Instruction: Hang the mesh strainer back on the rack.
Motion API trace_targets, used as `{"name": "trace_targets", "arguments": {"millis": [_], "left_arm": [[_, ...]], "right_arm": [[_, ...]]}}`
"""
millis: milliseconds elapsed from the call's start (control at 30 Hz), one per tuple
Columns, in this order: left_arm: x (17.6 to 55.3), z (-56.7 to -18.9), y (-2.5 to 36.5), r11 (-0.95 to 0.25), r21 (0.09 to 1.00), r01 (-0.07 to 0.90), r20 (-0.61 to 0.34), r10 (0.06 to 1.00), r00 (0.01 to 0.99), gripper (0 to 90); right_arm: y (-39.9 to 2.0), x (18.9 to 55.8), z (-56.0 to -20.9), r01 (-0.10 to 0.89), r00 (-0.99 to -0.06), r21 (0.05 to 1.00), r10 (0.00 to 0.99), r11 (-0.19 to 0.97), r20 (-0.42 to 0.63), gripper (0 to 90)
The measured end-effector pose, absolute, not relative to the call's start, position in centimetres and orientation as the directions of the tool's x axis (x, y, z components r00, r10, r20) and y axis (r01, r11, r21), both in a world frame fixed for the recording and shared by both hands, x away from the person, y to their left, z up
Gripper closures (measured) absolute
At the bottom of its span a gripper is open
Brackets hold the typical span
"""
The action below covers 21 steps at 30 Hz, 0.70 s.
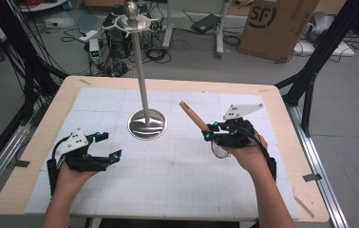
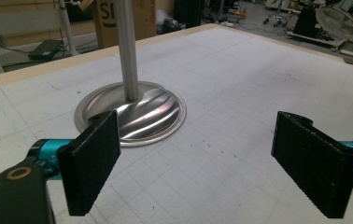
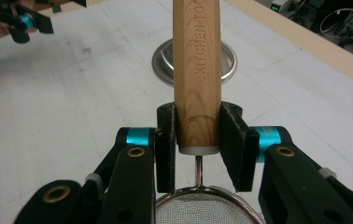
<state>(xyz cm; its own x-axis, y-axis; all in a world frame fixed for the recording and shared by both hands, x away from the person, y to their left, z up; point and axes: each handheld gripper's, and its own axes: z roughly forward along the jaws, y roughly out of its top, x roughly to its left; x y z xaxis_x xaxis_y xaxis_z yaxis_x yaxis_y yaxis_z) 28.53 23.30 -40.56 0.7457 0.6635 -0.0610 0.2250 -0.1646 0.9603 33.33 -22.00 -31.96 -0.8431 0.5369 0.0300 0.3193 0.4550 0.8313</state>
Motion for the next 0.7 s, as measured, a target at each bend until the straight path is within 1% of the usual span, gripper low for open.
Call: {"name": "trace_targets", "arguments": {"millis": [200,700], "left_arm": [[28.5,-40.6,23.3,-0.164,0.961,0.225,-0.061,0.663,0.746,16.2],[28.5,-40.5,23.4,-0.161,0.961,0.224,-0.063,0.661,0.747,16.2]], "right_arm": [[-21.7,34.0,-30.6,0.295,-0.846,0.86,0.532,0.415,0.034,68.3],[-19.6,35.4,-26.7,0.227,-0.868,0.872,0.497,0.433,-0.021,68.2]]}}
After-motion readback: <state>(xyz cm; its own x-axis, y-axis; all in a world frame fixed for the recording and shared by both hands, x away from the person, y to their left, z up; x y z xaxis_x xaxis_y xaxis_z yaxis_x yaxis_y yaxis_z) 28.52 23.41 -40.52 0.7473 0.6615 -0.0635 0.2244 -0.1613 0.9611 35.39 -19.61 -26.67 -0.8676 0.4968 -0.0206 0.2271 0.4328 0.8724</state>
